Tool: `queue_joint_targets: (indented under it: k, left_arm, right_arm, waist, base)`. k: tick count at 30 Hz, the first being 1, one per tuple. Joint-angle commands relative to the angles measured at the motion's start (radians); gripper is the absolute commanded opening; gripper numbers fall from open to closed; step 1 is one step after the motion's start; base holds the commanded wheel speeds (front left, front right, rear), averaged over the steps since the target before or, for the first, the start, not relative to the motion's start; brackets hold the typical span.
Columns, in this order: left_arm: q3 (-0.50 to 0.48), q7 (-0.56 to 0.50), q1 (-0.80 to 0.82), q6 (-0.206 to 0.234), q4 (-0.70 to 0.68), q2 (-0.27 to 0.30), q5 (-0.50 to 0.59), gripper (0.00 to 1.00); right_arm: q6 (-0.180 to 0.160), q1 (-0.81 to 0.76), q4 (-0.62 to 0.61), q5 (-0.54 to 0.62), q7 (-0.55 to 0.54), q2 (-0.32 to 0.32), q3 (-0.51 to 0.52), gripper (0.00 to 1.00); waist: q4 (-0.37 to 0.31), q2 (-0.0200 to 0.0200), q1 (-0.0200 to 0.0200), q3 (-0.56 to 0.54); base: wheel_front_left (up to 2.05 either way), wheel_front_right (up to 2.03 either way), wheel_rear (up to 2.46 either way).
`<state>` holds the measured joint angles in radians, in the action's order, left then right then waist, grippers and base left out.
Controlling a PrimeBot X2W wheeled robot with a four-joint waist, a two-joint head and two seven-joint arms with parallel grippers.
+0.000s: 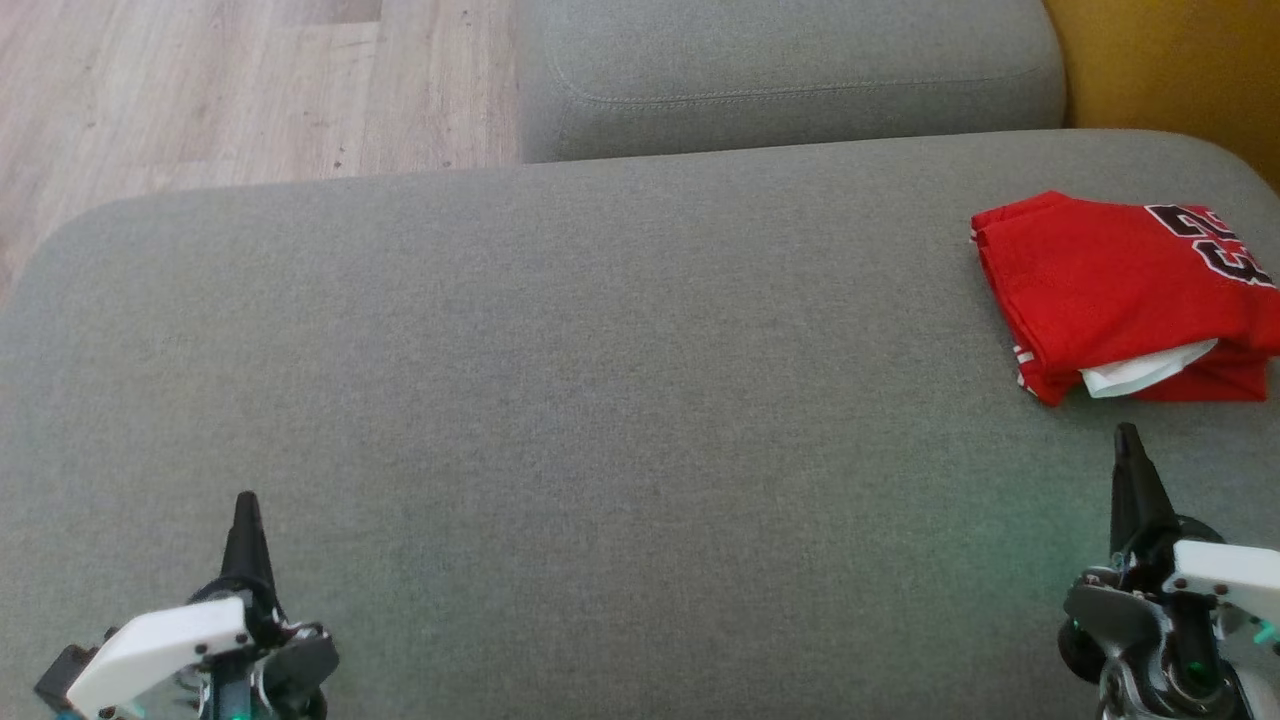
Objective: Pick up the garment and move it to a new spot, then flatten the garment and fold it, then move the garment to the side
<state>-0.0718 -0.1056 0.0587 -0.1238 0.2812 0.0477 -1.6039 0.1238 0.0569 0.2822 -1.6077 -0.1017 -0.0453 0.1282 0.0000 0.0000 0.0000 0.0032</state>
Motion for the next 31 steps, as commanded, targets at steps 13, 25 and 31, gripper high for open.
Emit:
queue_joint_targets:
  k: [13,25,31]
  left_arm:
    - [-0.041,-0.007,0.049,-0.007,-0.036,0.004,-0.006,0.00]
    - [-0.041,-0.007,0.049,-0.007,-0.036,0.004,-0.005,0.00]
    - [-0.041,-0.007,0.049,-0.007,-0.036,0.004,-0.005,0.00]
  right_arm:
    - [0.007,0.051,-0.038,-0.005,-0.008,-0.009,-0.019,0.00]
    - [0.007,0.051,-0.038,-0.004,-0.009,-0.008,-0.018,0.00]
    - [0.007,0.051,-0.038,-0.003,-0.009,-0.008,-0.018,0.00]
  waist:
    - [0.000,0.0000,0.0000,0.000]
    - [0.000,0.0000,0.0000,0.000]
    - [0.000,0.0000,0.0000,0.000]
  base:
    - [0.00,0.00,0.00]
    - [0.00,0.00,0.00]
    - [0.00,0.00,0.00]
